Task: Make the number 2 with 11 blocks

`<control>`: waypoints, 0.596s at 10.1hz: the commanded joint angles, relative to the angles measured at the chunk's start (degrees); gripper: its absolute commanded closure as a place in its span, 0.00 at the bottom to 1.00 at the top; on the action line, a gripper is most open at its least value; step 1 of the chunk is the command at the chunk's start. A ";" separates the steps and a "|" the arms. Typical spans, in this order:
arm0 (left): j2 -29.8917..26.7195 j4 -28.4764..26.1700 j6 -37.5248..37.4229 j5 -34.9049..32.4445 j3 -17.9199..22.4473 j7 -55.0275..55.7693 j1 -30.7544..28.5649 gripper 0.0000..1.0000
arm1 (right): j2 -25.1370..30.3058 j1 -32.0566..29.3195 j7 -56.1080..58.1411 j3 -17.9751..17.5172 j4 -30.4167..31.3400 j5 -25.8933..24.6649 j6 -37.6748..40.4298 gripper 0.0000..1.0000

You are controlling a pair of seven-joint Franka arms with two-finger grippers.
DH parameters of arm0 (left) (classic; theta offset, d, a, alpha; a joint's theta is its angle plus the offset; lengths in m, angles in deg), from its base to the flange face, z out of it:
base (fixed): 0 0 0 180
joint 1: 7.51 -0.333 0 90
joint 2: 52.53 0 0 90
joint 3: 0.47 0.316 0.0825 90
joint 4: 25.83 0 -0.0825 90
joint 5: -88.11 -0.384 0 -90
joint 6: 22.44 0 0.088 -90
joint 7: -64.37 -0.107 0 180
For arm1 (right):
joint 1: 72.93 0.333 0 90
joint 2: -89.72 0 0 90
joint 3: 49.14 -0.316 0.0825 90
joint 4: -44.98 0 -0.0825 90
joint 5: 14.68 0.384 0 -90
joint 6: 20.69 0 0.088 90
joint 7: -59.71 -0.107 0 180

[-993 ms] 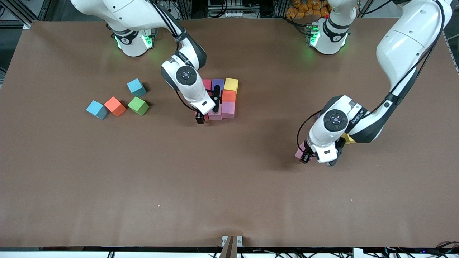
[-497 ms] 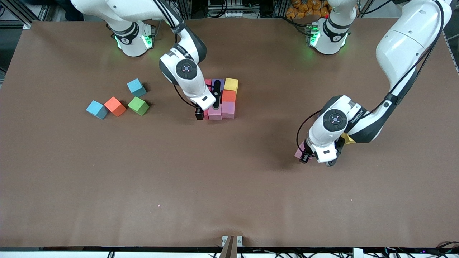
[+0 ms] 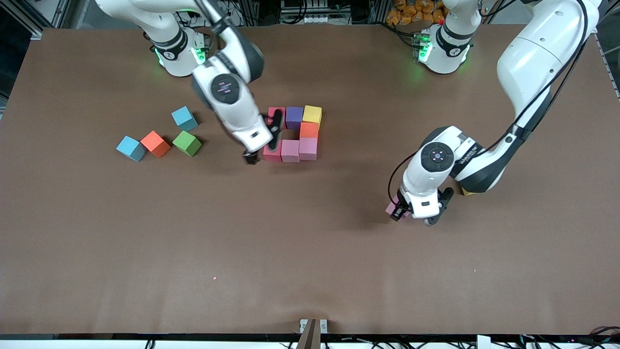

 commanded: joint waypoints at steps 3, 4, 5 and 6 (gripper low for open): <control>3.26 12.49 -1.05 6.08 5.84 -5.36 16.09 0.47 | 1.26 -16.21 2.88 3.85 -1.37 -1.44 0.82 0.00; 4.22 15.57 -1.05 6.87 9.62 -6.76 21.90 0.47 | 1.26 -19.66 5.60 3.85 -1.20 -1.36 1.09 0.00; 6.58 20.38 -0.96 8.01 12.36 -8.52 27.18 0.47 | 1.17 -25.00 8.32 3.68 -0.15 -1.10 1.35 0.00; 8.95 24.70 -0.88 8.19 14.21 -8.71 31.58 0.47 | 1.26 -28.88 10.09 3.50 0.81 -1.10 1.44 0.00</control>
